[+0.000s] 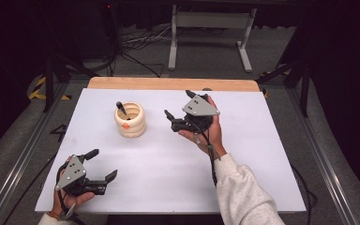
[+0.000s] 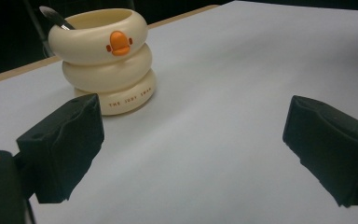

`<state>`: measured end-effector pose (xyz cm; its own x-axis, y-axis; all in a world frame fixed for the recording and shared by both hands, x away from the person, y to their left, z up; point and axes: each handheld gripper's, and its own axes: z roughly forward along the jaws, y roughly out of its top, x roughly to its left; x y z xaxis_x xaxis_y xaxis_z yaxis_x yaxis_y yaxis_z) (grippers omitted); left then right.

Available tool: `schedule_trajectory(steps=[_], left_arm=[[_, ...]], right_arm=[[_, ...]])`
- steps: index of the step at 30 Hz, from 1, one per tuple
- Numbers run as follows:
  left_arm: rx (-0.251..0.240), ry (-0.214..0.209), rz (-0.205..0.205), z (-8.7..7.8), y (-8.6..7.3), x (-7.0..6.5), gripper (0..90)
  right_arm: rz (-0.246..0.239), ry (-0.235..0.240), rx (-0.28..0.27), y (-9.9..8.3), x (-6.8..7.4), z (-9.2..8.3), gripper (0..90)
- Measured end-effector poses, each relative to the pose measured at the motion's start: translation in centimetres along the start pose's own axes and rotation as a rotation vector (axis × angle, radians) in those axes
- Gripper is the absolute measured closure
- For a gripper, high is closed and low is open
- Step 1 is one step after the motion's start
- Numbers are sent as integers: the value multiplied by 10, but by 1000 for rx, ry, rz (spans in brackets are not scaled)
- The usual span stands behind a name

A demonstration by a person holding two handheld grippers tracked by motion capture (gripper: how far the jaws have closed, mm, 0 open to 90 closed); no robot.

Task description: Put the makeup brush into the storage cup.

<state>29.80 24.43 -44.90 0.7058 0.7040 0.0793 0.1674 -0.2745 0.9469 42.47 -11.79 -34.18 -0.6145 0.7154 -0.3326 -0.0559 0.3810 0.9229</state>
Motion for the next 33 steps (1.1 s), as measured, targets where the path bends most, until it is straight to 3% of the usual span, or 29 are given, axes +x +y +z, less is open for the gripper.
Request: schedule_trajectory(steps=[7,14,33], left_arm=[[1,3,5,0,0,-1,67],[2,2,6,0,0,-1,67],[7,1,11,1,1,-2,68]], right_arm=[[38,-29,-4,-7,-13,-15,96],[44,-50,-2,-12,-22,-28,98],[9,-69,21,-26,-30,-59,98]])
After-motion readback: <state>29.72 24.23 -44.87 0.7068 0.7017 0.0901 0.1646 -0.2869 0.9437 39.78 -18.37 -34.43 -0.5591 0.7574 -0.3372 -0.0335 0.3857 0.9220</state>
